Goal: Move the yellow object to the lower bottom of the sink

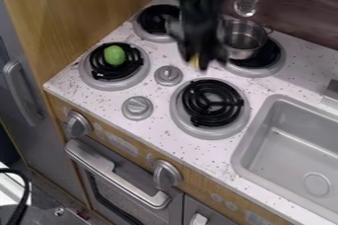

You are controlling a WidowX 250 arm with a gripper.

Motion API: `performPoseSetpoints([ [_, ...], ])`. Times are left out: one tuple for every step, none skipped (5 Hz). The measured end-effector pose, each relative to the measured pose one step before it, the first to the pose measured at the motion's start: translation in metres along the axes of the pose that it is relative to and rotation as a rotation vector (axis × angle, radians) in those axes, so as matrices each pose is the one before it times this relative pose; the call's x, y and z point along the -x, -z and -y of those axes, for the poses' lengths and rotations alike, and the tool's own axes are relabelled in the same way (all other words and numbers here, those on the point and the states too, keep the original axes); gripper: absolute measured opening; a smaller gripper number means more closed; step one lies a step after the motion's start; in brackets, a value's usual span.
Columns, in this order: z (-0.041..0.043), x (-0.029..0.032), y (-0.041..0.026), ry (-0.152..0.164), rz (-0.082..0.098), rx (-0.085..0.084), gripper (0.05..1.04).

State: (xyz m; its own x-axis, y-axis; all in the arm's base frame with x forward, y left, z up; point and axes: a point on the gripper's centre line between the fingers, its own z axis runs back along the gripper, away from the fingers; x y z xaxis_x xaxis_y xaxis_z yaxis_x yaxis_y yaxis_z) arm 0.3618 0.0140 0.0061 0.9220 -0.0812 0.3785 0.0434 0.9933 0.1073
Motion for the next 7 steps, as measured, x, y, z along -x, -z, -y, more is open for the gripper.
performPoseSetpoints([
  [0.02095,0.02104,-0.00609,0.0093,-0.0919,0.0408,0.401],
  [0.00508,0.01182,0.00630,0.0028,0.0029,0.0154,0.401],
  [0.00669,0.01010,0.00957,0.0229,-0.0607,0.0397,0.462],
  [0.00343,-0.00329,0.00225,-0.0116,-0.0295,0.0242,0.777],
  [-0.00332,-0.00643,-0.00237,-0.0122,0.0132,-0.0139,0.993],
  [-0.00798,-0.00148,-0.02438,-0.0532,-0.0039,-0.0552,0.997],
  [0.00010,0.00372,-0.01893,-0.0111,0.0417,0.0118,0.997],
])
